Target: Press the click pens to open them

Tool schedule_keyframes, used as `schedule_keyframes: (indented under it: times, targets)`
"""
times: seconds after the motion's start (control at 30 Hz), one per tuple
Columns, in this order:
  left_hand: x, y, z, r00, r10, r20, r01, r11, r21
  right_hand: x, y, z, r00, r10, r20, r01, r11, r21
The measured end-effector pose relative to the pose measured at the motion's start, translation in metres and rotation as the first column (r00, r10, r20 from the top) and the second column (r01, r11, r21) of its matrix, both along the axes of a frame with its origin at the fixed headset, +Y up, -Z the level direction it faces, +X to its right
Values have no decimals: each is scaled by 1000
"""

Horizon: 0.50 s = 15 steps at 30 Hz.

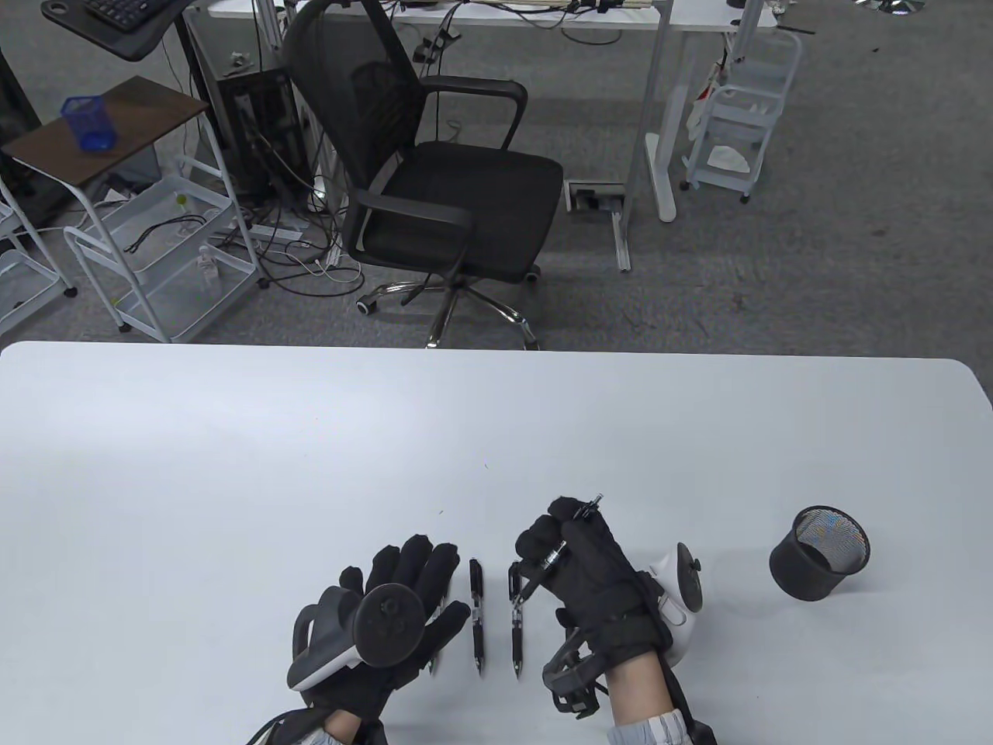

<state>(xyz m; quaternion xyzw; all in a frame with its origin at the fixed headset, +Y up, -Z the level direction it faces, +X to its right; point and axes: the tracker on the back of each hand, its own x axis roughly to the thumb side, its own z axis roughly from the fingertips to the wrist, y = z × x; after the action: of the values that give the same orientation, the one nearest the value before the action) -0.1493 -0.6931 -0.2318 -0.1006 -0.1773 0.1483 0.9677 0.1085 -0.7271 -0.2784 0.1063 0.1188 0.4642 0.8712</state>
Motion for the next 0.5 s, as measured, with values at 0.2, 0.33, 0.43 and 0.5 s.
schedule_keyframes:
  times: [0.2,0.33,0.43,0.5]
  targets:
    - [1,0,0,1000,-5,-1,5,1000,1,-6,-15,5,987,-155,-30,151,982,-116]
    - [1,0,0,1000,-8,-1,8,1000,1,-7,-20,5,972,-232,-47,222,963,-152]
    - [1,0,0,1000,-6,-1,6,1000,1,-7,-21,5,969,-240,-63,229,963,-144]
    - [1,0,0,1000,-5,-1,5,1000,2,-7,-21,5,967,-244,-71,232,962,-143]
